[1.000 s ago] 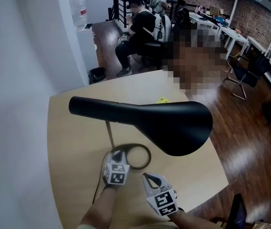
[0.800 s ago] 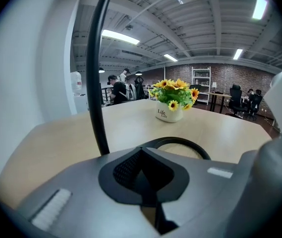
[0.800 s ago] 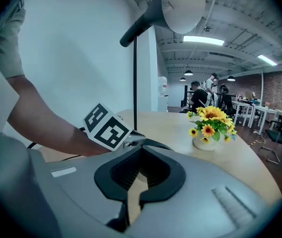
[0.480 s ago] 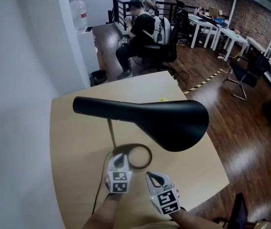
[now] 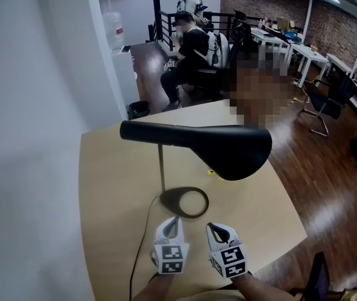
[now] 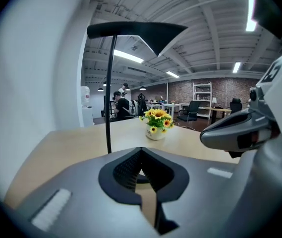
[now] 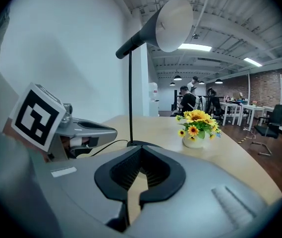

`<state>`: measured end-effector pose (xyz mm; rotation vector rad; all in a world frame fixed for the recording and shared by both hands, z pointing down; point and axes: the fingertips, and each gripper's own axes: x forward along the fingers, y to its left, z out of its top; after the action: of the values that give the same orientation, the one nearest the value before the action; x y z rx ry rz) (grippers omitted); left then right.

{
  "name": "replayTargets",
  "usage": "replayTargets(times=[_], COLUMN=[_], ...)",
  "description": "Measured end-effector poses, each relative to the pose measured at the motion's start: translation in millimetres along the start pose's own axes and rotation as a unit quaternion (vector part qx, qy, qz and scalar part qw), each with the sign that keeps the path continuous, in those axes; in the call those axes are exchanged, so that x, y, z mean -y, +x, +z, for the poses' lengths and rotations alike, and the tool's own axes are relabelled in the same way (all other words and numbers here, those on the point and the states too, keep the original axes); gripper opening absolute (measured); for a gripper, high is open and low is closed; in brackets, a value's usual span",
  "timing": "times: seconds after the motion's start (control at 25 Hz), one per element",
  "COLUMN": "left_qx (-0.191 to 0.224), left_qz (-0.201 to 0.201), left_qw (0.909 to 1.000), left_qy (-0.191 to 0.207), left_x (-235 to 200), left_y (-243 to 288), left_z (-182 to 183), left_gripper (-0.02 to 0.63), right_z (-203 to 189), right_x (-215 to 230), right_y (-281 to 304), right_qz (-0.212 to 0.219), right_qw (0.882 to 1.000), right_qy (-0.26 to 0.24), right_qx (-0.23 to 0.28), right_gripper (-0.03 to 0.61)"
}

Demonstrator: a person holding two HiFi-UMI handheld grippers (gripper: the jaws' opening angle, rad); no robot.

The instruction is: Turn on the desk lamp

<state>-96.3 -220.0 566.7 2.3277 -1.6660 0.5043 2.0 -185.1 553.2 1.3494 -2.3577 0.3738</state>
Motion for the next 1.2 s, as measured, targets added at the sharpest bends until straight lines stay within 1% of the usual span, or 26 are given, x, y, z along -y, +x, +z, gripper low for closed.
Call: replayTargets(times=[0.24,0.4,0.6,0.8,1.0,1.2], left_qx=[0.029,0.042,0.047,0.054,0.068,0.076], left_qz=[-0.006,-0.01,-0.01,0.002,0.024,0.037], left_qw=[0.9996,0.999,0.9988,0.9985,0.9974,0.9964], left_qy=[0.0,0.006,-0.001,0.0,0.002,-0.004], left_x=[12.2,19.2,24.9,29.6,36.3,59.5], left_y=[-42.7,-63.7,-78.7,-96.7,-107.8,-124.2], left_z=[18.8,21.1,16.8,20.0,23.0,29.2], left_gripper=[-0.006,-0.006,-0.006,-0.006,-0.006,-0.006], right_z=[5.1,7.6,4.6,9.0,2.2,11.4], right_x=[-12.2,-23.7,-32.6,-34.5,-32.6,-27.8], right_y=[-18.0,-27.1,-31.7,-40.8,-49.7,-76.4], right_qz=[-0.008,-0.007,-0.001,0.009,0.023,0.039], right_qw=[1.0,1.0,1.0,0.999,0.999,0.997], right_qy=[0.007,0.006,0.005,0.008,0.011,-0.002], right_qx=[0.017,0.026,0.028,0.038,0.046,0.07], right_gripper=[-0.002,-0.002,-0.002,-0.002,-0.002,-0.002])
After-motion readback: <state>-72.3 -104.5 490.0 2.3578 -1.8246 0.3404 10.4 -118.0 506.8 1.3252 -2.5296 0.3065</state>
